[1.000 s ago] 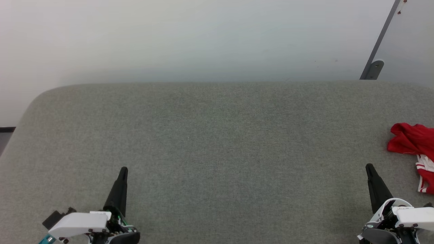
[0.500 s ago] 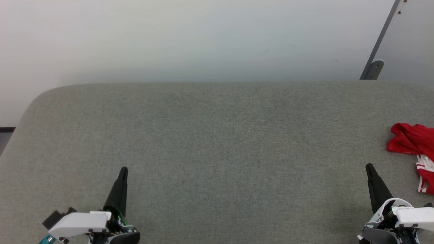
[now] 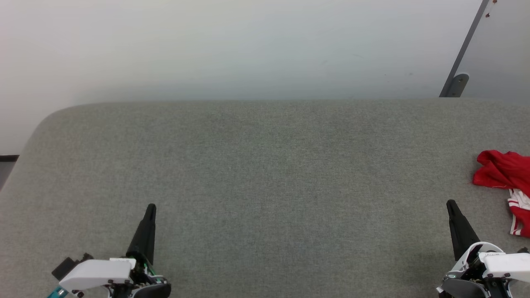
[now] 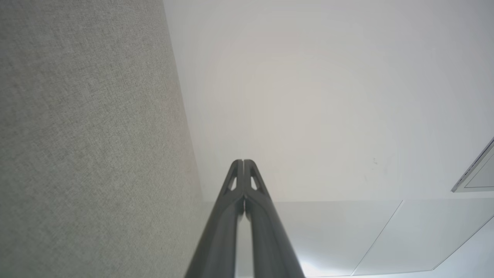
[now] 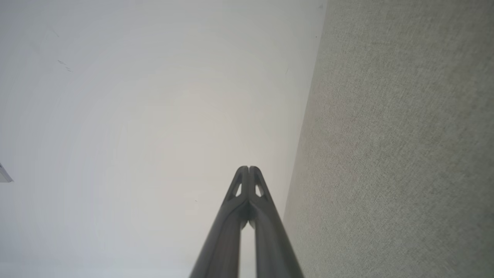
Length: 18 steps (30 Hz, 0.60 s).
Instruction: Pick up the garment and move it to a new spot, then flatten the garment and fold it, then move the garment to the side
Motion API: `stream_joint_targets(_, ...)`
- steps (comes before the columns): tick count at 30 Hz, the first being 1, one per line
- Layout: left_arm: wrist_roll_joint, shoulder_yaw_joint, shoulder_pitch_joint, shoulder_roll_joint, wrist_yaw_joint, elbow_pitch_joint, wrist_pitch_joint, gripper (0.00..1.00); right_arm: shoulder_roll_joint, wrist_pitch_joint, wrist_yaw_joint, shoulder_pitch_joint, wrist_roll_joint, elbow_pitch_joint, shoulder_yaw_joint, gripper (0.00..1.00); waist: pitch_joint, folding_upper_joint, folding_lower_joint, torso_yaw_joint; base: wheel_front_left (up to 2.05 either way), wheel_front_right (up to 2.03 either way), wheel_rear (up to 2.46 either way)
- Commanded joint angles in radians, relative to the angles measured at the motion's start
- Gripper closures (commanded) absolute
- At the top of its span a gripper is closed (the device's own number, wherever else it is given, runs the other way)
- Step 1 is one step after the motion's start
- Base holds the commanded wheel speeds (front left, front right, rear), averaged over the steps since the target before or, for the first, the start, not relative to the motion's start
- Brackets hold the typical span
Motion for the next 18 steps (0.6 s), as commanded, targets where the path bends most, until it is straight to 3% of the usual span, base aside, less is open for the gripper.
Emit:
stream_joint_targets(1,0.004,0.003,-0.01,-0.002,-0.004,0.001,0.001,1.0,0.003,0.001,-0.001,-0.003,0.004,0.0,0.003,1.0,0.0,0.0,0.0,0.0,0.0,0.0,0.0)
stream_joint_targets(18,0.005,0.004,-0.01,-0.003,-0.004,0.001,0.002,1.0,0.003,0.001,-0.001,-0.003,0.004,0.0,0.003,1.0,0.0,0.0,0.0,0.0,0.0,0.0,0.0)
